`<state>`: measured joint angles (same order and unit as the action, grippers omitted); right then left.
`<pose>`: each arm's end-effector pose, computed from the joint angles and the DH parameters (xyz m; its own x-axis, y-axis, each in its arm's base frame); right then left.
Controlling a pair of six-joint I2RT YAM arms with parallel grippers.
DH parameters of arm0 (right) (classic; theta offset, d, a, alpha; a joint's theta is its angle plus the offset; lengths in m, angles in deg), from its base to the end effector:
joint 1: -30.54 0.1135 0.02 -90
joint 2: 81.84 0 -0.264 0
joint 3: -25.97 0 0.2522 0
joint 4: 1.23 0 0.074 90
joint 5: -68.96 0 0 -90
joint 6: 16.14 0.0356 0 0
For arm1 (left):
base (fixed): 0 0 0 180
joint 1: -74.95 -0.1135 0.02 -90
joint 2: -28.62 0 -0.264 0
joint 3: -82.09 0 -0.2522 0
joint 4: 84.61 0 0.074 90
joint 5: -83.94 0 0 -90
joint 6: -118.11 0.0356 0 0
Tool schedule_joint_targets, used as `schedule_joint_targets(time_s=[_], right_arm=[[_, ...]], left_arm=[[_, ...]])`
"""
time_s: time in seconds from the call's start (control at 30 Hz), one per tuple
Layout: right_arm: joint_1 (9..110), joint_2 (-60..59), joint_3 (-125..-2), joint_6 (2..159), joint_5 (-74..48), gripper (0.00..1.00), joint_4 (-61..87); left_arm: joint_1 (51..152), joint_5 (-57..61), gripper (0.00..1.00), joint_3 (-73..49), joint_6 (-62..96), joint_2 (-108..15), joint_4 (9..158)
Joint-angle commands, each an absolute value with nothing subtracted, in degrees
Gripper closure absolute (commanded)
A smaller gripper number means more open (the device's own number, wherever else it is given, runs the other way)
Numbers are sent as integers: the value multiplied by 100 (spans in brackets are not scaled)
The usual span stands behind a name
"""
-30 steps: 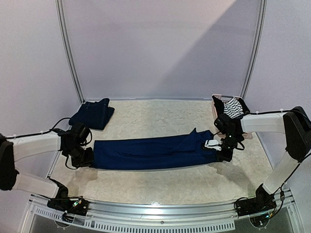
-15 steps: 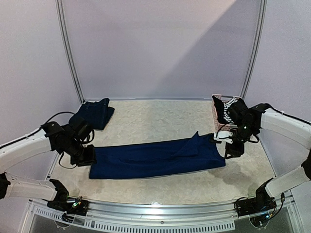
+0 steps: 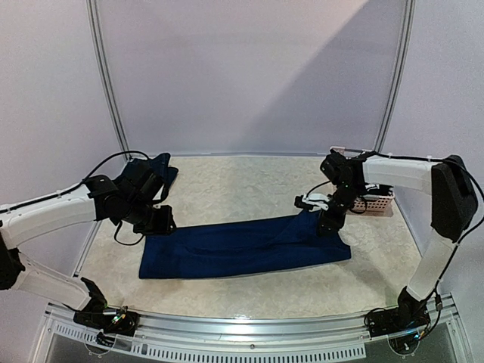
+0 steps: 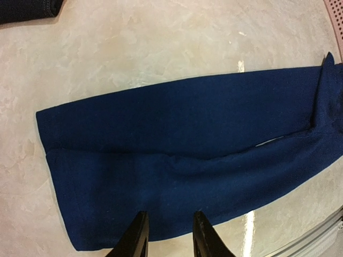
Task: Fold and stack the mixed laundry pile
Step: Move the rectangle-folded T-shirt to the center of the board, then rotate the rectangle-folded T-shirt at the center of the board.
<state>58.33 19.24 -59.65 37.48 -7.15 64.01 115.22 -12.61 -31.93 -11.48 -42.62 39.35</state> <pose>0.2892 0.1620 0.1982 -0.4141 -0.8691 -0.2706 -0.9098 0.4039 0.0949 0.1848 -0.1512 0.2444 -0.8984 -0.0687 -0.4338 0.0361 0.9728 -0.2289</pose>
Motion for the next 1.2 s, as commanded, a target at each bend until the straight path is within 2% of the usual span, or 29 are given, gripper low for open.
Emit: schedule_joint_targets(time_s=[0.0, 0.47, 0.7, 0.93, 1.17], right_arm=[[6002, 2371, -6227, 4044, -648, 62, 6348], [6375, 3188, -6518, 4140, -733, 63, 6287], [6466, 3154, -6700, 4336, -990, 89, 6236], [6510, 3043, -7388, 4479, -1273, 97, 6252], [6663, 3929, -8801, 4635, -1013, 98, 6413]], left_arm=[[11673, -1375, 71, -3447, -1271, -4090, 4249], [11678, -1458, 72, -3859, -1361, -3809, 4193], [11678, -1450, 72, -3991, -1431, -3800, 4278], [11678, -1412, 72, -4045, -1459, -3747, 4285], [11678, -1387, 72, -4168, -1503, -3653, 4242]])
